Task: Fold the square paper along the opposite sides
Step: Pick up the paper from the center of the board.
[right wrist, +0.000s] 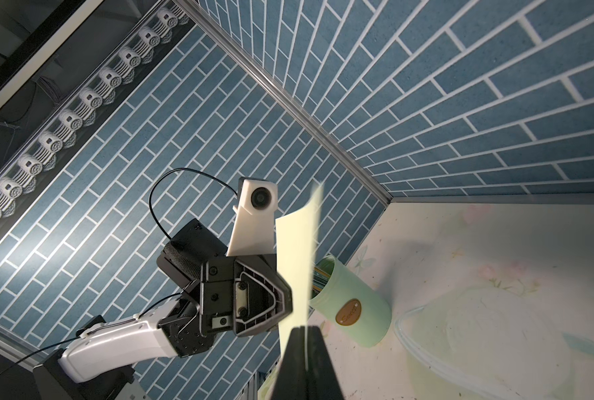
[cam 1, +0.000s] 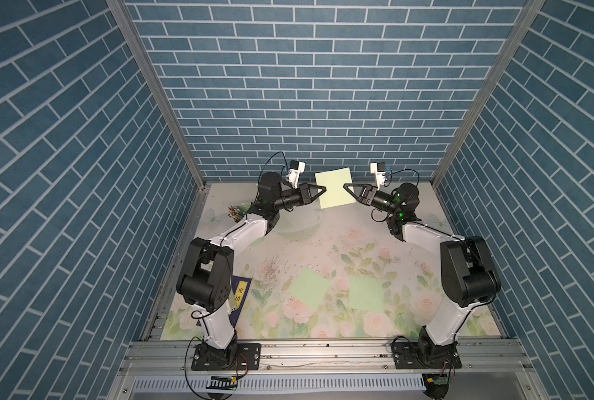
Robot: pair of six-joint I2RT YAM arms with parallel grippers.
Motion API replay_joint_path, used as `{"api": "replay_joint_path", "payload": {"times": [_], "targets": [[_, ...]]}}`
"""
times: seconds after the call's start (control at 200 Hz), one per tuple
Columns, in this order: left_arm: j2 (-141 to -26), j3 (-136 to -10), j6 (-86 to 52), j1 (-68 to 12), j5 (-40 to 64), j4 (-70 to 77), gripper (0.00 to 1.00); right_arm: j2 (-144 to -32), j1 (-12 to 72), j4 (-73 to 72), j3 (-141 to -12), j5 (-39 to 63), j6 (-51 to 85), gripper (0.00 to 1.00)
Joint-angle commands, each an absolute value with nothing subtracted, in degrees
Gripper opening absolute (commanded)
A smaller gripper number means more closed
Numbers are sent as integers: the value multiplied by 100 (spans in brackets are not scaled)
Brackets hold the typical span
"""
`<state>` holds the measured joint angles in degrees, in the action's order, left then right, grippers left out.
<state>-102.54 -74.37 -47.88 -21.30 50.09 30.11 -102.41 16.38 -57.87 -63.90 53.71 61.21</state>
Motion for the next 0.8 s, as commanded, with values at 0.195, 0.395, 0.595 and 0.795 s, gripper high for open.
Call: {"api": "replay_joint_path", "payload": {"times": [0.195, 0.395, 0.595, 0.795], "targets": [[-10133, -7963, -4273, -2127, 4938, 2209, 0, -9869, 1404, -4600, -6354, 5175, 4919, 11], [-10029, -8555, -3556, -2224, 5022, 1267, 0, -9747, 1295, -2313, -6751, 3920, 3043, 38], [-10101, -8891, -3211, -2450, 5444, 1074, 0, -10359, 1666, -1454, -7471, 2947, 2521, 45], [-10415, -9277, -3026, -2503, 5266, 846, 0, -10537, 2010, -2218, -7589, 3463, 3225, 51]]}}
